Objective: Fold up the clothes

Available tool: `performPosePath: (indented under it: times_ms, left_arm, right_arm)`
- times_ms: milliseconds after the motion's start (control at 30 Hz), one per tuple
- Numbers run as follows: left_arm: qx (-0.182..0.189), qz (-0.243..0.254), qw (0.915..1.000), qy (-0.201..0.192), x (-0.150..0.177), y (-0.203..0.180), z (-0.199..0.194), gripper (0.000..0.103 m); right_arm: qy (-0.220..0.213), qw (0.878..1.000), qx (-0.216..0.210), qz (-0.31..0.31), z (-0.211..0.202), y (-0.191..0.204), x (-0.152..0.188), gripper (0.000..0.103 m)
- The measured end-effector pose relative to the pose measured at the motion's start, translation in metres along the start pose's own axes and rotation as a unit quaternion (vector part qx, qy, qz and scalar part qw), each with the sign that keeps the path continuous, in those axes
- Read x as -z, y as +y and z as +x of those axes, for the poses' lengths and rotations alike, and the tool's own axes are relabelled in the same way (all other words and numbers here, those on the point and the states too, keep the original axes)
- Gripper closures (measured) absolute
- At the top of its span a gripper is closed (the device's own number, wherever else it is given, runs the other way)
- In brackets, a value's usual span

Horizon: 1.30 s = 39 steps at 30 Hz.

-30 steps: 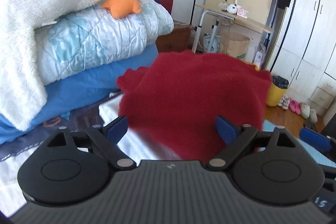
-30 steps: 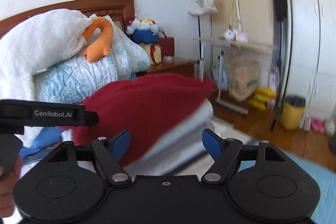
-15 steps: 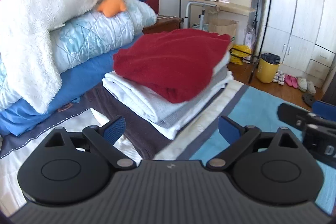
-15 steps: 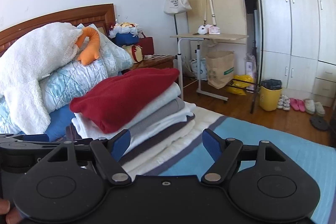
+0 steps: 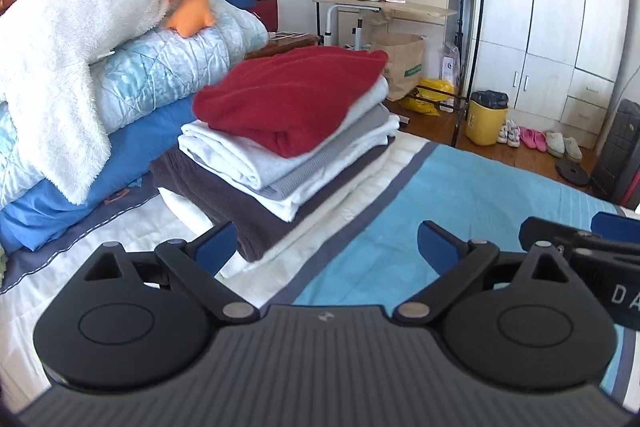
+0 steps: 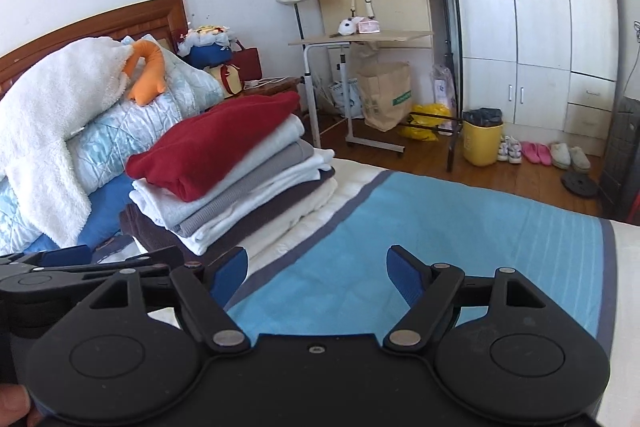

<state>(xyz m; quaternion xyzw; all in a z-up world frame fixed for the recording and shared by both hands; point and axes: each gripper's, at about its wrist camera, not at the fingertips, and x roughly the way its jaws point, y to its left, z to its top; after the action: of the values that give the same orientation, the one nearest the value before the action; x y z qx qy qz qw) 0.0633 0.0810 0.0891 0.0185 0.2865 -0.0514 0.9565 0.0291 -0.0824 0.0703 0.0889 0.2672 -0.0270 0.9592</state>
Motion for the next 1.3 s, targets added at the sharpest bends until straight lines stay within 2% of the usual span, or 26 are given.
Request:
performPosePath:
  times_ms: [367, 533, 833, 1300]
  left_arm:
    - [0.002, 0.03, 0.9995, 0.0, 0.009, -0.024, -0.017, 0.005]
    - [0.014, 0.029, 0.9994, 0.013, 0.009, -0.028, -0.016, 0.005]
    - [0.009, 0.027, 0.9993, 0.024, 0.006, -0.03, -0.021, 0.004]
    - [0.011, 0.028, 0.9989, 0.035, 0.007, -0.031, -0.016, 0.001]
  right_arm:
    - [0.014, 0.999, 0.029, 0.034, -0.022, -0.017, 0.016, 0.022]
    - [0.014, 0.998, 0.043, 0.031, -0.025, -0.02, 0.016, 0.022]
    - [0.01, 0.998, 0.05, 0.028, -0.034, -0.016, 0.015, 0.021]
    - [0.012, 0.995, 0.09, 0.028, -0.037, -0.013, 0.018, 0.018]
